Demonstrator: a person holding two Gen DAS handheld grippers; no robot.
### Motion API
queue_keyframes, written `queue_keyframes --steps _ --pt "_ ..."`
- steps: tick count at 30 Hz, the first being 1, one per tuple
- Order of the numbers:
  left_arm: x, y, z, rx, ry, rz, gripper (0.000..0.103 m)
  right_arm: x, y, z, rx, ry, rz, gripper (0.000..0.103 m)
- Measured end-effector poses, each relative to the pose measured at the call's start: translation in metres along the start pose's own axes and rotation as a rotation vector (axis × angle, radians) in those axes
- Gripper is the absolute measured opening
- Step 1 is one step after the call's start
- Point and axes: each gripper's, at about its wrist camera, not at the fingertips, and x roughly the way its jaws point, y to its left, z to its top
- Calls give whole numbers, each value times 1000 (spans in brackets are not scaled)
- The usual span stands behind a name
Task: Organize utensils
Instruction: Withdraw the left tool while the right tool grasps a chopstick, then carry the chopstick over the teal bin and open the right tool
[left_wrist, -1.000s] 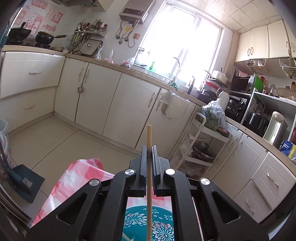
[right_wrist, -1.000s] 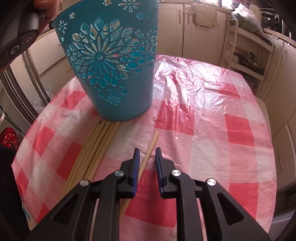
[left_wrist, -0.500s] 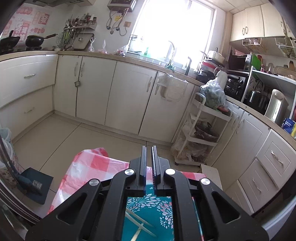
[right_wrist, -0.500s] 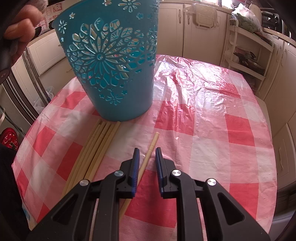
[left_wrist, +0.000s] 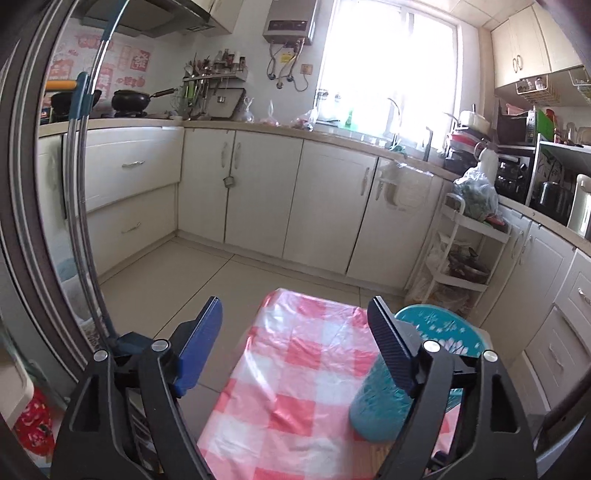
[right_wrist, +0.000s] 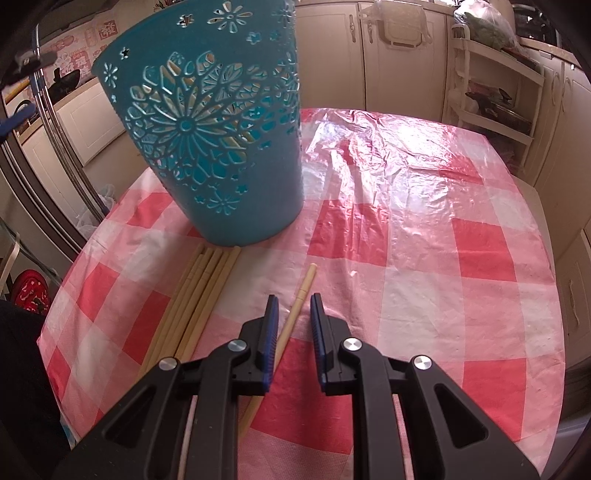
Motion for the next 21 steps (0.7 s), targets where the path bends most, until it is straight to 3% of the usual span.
queue_keyframes --steps 4,7,11,17,21 --pt "13 23 -25 1 61 45 77 1 9 -2 -43 0 -52 17" --pt "29 28 -36 -4 138 40 77 1 17 -3 -79 -2 -90 16" --pt "33 26 -41 24 157 31 77 1 21 -4 -112 10 -70 7" --pt "40 25 -48 13 215 17 78 -2 18 2 -120 100 -64 7" --pt "50 25 -53 5 263 19 78 -4 22 -3 -143 93 -90 7"
